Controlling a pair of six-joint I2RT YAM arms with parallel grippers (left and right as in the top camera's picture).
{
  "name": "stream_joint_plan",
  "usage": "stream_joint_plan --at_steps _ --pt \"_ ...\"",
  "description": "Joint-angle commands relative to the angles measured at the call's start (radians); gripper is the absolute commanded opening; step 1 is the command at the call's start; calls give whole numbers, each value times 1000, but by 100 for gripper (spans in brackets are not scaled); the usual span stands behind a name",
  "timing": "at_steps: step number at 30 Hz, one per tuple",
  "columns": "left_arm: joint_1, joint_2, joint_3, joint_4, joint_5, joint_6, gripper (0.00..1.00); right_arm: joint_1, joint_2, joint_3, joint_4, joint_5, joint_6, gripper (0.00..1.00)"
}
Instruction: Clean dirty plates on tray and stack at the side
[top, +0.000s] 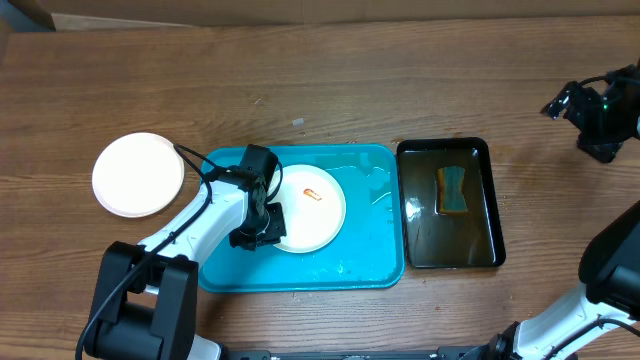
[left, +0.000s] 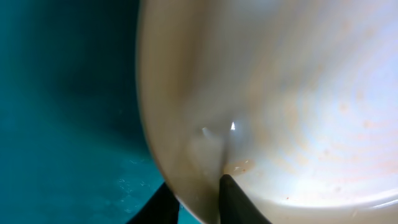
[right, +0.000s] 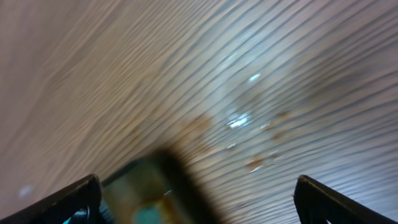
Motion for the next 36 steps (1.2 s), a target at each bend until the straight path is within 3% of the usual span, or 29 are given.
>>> stream_joint_plan --at_steps 1,4,6,14,21,28,29,32,36 --pt "13 4 18 3 -33 44 14 -2 -23 25 -43 -216 1 100" --pt "20 4 18 3 -87 45 13 27 -23 25 -144 -244 -61 99" --pt "20 4 18 2 -121 46 15 60 -23 25 -210 -216 -88 93" --pt "20 4 18 15 -130 63 22 262 -23 -3 -393 129 -49 89" --pt "37 4 18 84 -82 18 24 445 -22 -150 -270 335 34 88" --pt "81 4 18 114 -35 18 23 562 -22 -320 -32 351 34 84" --pt "87 4 18 116 -29 18 23 573 -22 -341 1 351 34 83" --pt "100 4 18 120 2 18 23 584 -22 -365 43 351 34 62" --pt "102 5 18 142 26 18 24 584 -22 -368 53 351 34 58"
